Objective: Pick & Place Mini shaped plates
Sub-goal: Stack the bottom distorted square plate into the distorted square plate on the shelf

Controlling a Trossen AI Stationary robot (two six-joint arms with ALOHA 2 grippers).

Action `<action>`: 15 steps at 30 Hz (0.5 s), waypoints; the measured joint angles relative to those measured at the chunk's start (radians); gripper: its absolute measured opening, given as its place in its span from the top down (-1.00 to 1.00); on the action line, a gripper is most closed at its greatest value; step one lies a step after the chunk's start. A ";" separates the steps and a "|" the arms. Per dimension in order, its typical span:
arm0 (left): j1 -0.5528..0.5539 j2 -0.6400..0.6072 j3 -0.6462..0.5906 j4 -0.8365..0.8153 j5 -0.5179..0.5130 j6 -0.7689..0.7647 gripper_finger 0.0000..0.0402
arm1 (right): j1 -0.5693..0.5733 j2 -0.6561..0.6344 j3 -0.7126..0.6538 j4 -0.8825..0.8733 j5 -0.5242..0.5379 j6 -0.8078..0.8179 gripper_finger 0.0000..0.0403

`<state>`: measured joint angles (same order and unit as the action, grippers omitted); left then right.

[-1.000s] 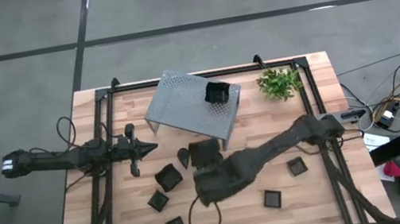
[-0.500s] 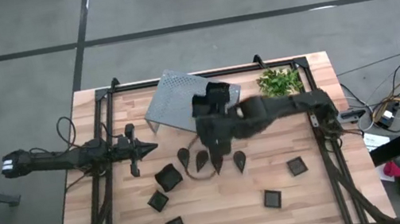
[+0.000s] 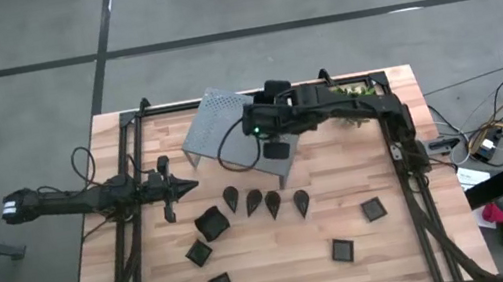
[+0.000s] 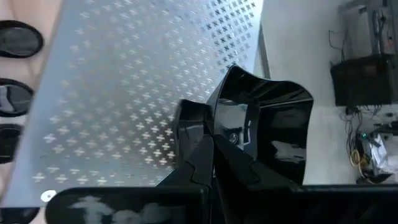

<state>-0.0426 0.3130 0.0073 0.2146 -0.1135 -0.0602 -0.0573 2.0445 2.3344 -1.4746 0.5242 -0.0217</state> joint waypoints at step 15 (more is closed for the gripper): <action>0.000 0.000 0.000 0.000 0.000 0.000 1.00 | -0.035 0.001 -0.128 0.040 -0.037 -0.007 0.96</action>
<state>-0.0429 0.3130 0.0074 0.2150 -0.1135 -0.0601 -0.0923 2.0457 2.2068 -1.4345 0.4873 -0.0287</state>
